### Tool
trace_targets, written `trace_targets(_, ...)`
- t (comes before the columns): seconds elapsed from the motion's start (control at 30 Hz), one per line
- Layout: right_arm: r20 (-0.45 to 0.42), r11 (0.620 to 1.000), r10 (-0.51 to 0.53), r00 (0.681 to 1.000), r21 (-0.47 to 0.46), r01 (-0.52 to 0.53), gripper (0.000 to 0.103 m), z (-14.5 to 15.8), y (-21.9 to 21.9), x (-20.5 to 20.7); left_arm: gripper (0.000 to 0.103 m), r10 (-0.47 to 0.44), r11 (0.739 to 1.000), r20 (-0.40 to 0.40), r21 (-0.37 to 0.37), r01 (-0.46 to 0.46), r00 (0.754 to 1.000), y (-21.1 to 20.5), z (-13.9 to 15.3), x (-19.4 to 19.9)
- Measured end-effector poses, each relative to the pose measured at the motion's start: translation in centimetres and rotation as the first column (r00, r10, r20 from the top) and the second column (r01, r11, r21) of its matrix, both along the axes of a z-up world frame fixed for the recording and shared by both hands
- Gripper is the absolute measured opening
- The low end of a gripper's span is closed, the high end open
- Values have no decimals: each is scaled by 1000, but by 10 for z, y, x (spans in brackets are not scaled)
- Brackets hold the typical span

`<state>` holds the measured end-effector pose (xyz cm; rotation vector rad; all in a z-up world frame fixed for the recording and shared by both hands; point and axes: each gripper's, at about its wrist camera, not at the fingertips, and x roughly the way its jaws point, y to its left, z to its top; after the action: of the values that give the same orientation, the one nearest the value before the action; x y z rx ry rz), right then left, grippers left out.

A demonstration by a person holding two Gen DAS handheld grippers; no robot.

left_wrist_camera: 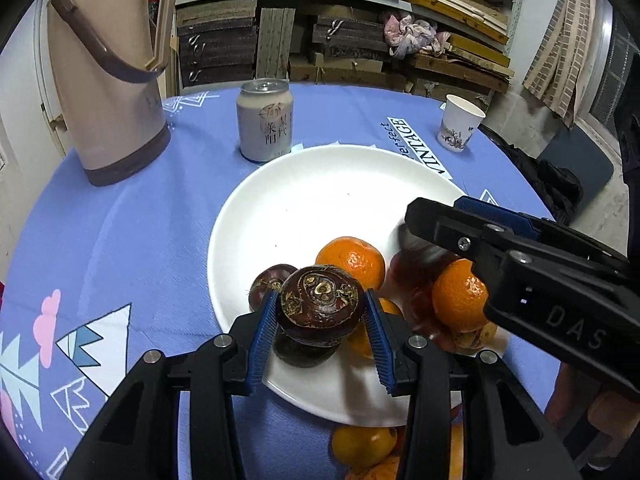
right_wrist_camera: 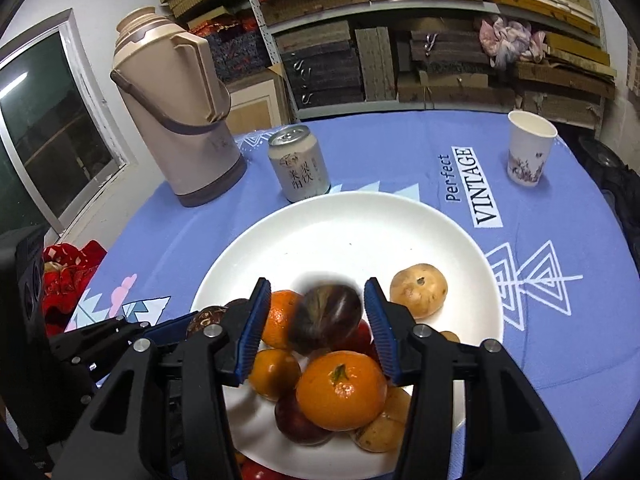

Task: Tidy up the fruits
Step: 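Carry the brown and purple fruits onto the white plate and open both tools, then withdraw both open tools from the plate toward the fruit pile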

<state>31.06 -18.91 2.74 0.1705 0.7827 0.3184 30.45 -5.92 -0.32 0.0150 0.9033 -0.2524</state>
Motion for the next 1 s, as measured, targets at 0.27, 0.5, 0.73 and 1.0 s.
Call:
trace_targets(0.27, 82, 993, -96, 992, 82, 89, 95, 17, -28, -37, 60, 6, 1000, 41, 5, -6, 999, 3, 12, -16)
trace_targets(0.5, 76, 991, -96, 992, 99, 88, 98, 17, -34, -87, 71, -43, 999, 118, 23, 40, 992, -4, 30, -60)
trace_targets(0.73, 72, 971, -168, 983, 183, 153, 98, 5, -56, -141, 80, -99, 995, 142, 27, 97, 985, -7, 22, -107)
trace_targets(1.0, 13, 971, -148, 989, 189, 143, 98, -20, -52, -180, 81, -42, 997, 109, -60, 49, 993, 16, -5, -138)
